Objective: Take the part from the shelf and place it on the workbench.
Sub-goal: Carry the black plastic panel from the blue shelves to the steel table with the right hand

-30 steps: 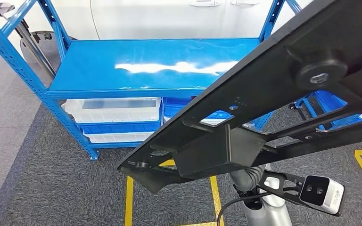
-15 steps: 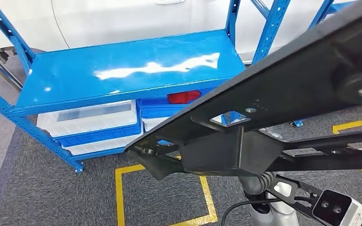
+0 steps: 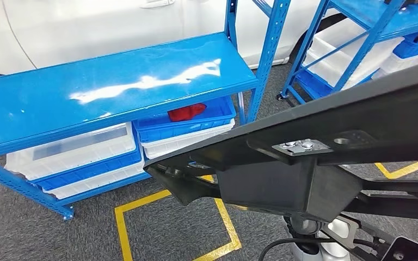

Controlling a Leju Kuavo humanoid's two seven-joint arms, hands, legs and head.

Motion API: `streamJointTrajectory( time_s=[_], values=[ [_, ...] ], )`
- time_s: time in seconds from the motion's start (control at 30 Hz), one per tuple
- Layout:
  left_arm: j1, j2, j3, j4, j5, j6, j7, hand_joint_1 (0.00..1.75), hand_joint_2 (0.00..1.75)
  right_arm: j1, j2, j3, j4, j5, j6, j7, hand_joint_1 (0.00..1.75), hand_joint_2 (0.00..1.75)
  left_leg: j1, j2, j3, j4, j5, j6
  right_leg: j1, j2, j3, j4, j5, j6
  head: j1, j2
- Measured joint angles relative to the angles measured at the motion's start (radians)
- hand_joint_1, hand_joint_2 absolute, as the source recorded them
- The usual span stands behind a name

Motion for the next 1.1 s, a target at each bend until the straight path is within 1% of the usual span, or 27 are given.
streamJointTrajectory(
  time_s=[0.03,0.07,0.1,0.13,0.17,0.23,0.27,0.3,0.37,0.43,0.5,0.53,0.57,0.6,0.63,0.67,0.7,0.73,0.77,0.8,0.87,0.9,0.97,1.0,1.03,1.07,1.1],
  values=[
    [0.001,0.003,0.000,0.000,-0.002,-0.001,-0.002,0.00,0.00,-0.001,0.001,0.002,0.000,0.000,-0.010,0.000,1.75,1.75,-0.001,0.014,-0.001,0.000,0.000,0.001,-0.003,-0.009,-0.033,0.068,-0.029,0.003,0.000,0.000],
    [0.001,0.006,0.000,0.000,-0.006,-0.002,-0.002,0.00,0.00,-0.001,0.001,0.005,0.000,-0.001,-0.023,0.000,1.75,1.75,-0.002,0.027,-0.001,0.000,-0.001,0.001,-0.005,-0.014,-0.056,0.116,-0.043,0.006,0.000,0.000],
    [0.001,0.008,0.000,0.000,-0.011,-0.003,-0.002,0.00,0.00,-0.001,0.000,0.008,0.000,0.000,-0.037,0.000,1.75,1.75,-0.002,0.040,-0.001,0.001,-0.001,0.000,-0.007,-0.016,-0.061,0.126,-0.037,0.007,0.000,0.000],
    [0.000,0.011,0.000,0.000,-0.017,-0.002,-0.001,0.00,0.00,-0.002,0.000,0.010,-0.001,0.000,-0.051,0.000,1.75,1.75,-0.002,0.052,0.000,0.001,-0.002,-0.001,-0.007,-0.021,-0.044,0.095,-0.014,0.007,0.000,0.000],
    [-0.002,0.013,0.000,0.000,-0.024,0.000,0.002,0.00,0.00,-0.002,0.000,0.013,-0.002,0.003,-0.064,0.000,1.75,1.75,-0.002,0.063,0.002,0.001,-0.004,-0.003,-0.007,-0.032,-0.008,0.030,0.019,0.004,0.000,0.000],
    [-0.004,0.017,-0.002,0.000,-0.036,0.005,0.009,0.00,0.00,-0.004,-0.002,0.018,-0.007,0.009,-0.086,0.000,1.75,1.75,-0.006,0.080,0.007,0.002,-0.007,-0.010,0.001,-0.075,0.066,-0.109,0.066,-0.008,0.000,0.000],
    [-0.005,0.019,-0.004,0.000,-0.040,0.008,0.012,0.00,0.00,-0.005,-0.003,0.021,-0.011,0.010,-0.095,0.000,1.75,1.75,-0.007,0.088,0.008,0.002,-0.009,-0.015,0.006,-0.088,0.085,-0.147,0.075,-0.015,0.000,0.000],
    [-0.005,0.022,-0.005,0.000,-0.043,0.009,0.015,0.00,0.00,-0.005,-0.004,0.022,-0.013,0.010,-0.104,0.000,1.75,1.75,-0.009,0.096,0.010,0.002,-0.010,-0.021,0.011,-0.093,0.090,-0.161,0.075,-0.022,0.000,0.000],
    [-0.009,0.027,-0.006,0.000,-0.045,0.009,0.019,0.00,0.00,-0.005,-0.007,0.024,-0.017,0.006,-0.119,0.000,1.75,1.75,-0.008,0.108,0.013,0.001,-0.013,-0.033,0.011,-0.069,0.087,-0.164,0.081,-0.033,0.000,0.000],
    [-0.014,0.030,-0.007,0.000,-0.049,0.004,0.021,0.00,0.00,-0.006,-0.010,0.025,-0.019,0.004,-0.127,0.000,1.75,1.75,-0.004,0.079,0.004,0.031,-0.039,-0.043,0.005,-0.049,0.088,-0.173,0.089,-0.045,0.000,0.000],
    [-0.015,0.031,-0.007,0.000,-0.051,0.000,0.021,0.00,0.00,-0.006,-0.011,0.027,-0.020,0.003,-0.121,0.000,1.75,1.75,-0.001,0.033,-0.040,0.137,-0.103,-0.048,0.003,-0.029,0.089,-0.176,0.093,-0.053,0.000,0.000],
    [-0.013,0.031,-0.007,0.000,-0.051,-0.002,0.021,0.00,0.00,-0.004,-0.011,0.027,-0.020,0.005,-0.115,0.000,1.75,1.75,-0.001,0.023,-0.073,0.208,-0.135,-0.049,0.004,-0.017,0.087,-0.176,0.094,-0.055,0.000,0.000],
    [-0.011,0.030,-0.007,0.000,-0.051,-0.003,0.020,0.00,0.00,-0.001,-0.011,0.028,-0.020,0.006,-0.107,0.000,1.75,1.75,-0.001,0.019,-0.100,0.264,-0.153,-0.050,0.005,-0.003,0.086,-0.174,0.094,-0.056,0.000,0.000],
    [-0.010,0.029,-0.007,0.000,-0.049,-0.003,0.019,0.00,0.00,0.001,-0.010,0.028,-0.020,0.008,-0.099,0.000,1.75,1.75,-0.001,0.017,-0.113,0.289,-0.152,-0.050,0.006,0.011,0.085,-0.172,0.094,-0.057,0.000,0.000],
    [-0.010,0.027,-0.007,0.000,-0.047,-0.002,0.017,0.00,0.00,0.004,-0.010,0.028,-0.020,0.008,-0.093,0.000,1.75,1.75,-0.001,0.016,-0.107,0.273,-0.130,-0.049,0.006,0.026,0.085,-0.170,0.094,-0.056,0.000,0.000],
    [-0.010,0.026,-0.007,0.000,-0.045,0.000,0.016,0.00,0.00,0.005,-0.010,0.028,-0.020,0.004,-0.086,0.000,1.75,1.75,-0.001,0.011,-0.084,0.220,-0.094,-0.047,0.006,0.039,0.086,-0.167,0.093,-0.055,0.000,0.000],
    [-0.011,0.025,-0.007,0.000,-0.043,0.002,0.013,0.00,0.00,0.005,-0.010,0.028,-0.020,-0.001,-0.077,0.000,1.75,1.75,0.000,-0.009,-0.053,0.148,-0.057,-0.043,0.005,0.051,0.086,-0.165,0.092,-0.053,0.000,0.000],
    [-0.011,0.024,-0.007,0.000,-0.040,0.003,0.009,0.00,0.00,0.005,-0.010,0.028,-0.020,-0.007,-0.066,0.001,1.75,1.75,0.001,-0.029,-0.024,0.082,-0.032,-0.039,0.006,0.064,0.084,-0.161,0.091,-0.049,0.000,0.000],
    [-0.011,0.023,-0.006,0.000,-0.038,0.003,0.006,0.00,0.00,0.004,-0.010,0.028,-0.020,-0.012,-0.054,0.001,1.75,1.75,0.001,-0.047,-0.005,0.037,-0.018,-0.036,0.005,0.075,0.081,-0.158,0.092,-0.044,0.000,0.000],
    [-0.011,0.021,-0.006,0.000,-0.037,0.002,0.002,0.00,0.00,0.004,-0.010,0.028,-0.020,-0.015,-0.043,0.001,1.75,1.75,0.000,-0.059,0.004,0.014,-0.016,-0.032,0.004,0.086,0.076,-0.156,0.094,-0.038,0.000,0.000],
    [-0.015,0.016,-0.006,0.000,-0.037,0.001,-0.002,0.00,0.00,0.003,-0.010,0.028,-0.020,-0.016,-0.029,0.001,1.75,1.75,-0.002,-0.046,0.006,0.010,-0.015,-0.024,0.001,0.106,0.069,-0.158,0.099,-0.023,0.000,0.000],
    [-0.018,0.012,-0.006,0.000,-0.038,0.001,-0.002,0.00,0.00,0.003,-0.010,0.028,-0.020,-0.016,-0.026,0.001,1.75,1.75,0.000,-0.036,0.007,0.006,-0.011,-0.018,0.002,0.100,0.065,-0.153,0.096,-0.017,0.000,0.000],
    [-0.021,0.004,-0.006,0.000,-0.045,0.003,0.000,0.00,0.00,0.001,-0.010,0.028,-0.020,-0.018,-0.026,0.001,1.75,1.75,0.004,-0.011,0.010,-0.003,-0.005,-0.004,0.005,0.052,0.036,-0.096,0.060,-0.007,0.000,0.000],
    [-0.019,0.002,-0.007,0.000,-0.051,0.005,0.005,0.00,0.00,0.002,-0.010,0.028,-0.020,-0.019,-0.028,0.001,1.75,1.75,0.002,0.002,0.011,-0.005,-0.004,0.000,0.003,0.020,0.006,-0.035,0.027,-0.003,0.000,0.000],
    [-0.017,0.000,-0.007,0.000,-0.057,0.008,0.010,0.00,0.00,0.004,-0.010,0.028,-0.020,-0.019,-0.031,0.001,1.75,1.75,0.000,0.015,0.010,-0.005,-0.005,0.003,0.001,0.000,-0.028,0.036,-0.006,0.002,0.000,0.000],
    [-0.014,-0.003,-0.008,0.000,-0.063,0.011,0.017,0.00,0.00,0.008,-0.010,0.028,-0.020,-0.019,-0.035,0.001,1.75,1.75,-0.001,0.029,0.010,-0.004,-0.006,0.003,-0.002,-0.009,-0.060,0.098,-0.029,0.006,0.000,0.000],
    [-0.012,-0.006,-0.010,0.000,-0.068,0.016,0.025,0.00,0.00,0.013,-0.010,0.028,-0.020,-0.019,-0.039,0.001,1.75,1.75,-0.002,0.042,0.010,-0.004,-0.007,0.002,-0.005,-0.013,-0.077,0.133,-0.035,0.009,0.000,0.000]
  ],
)
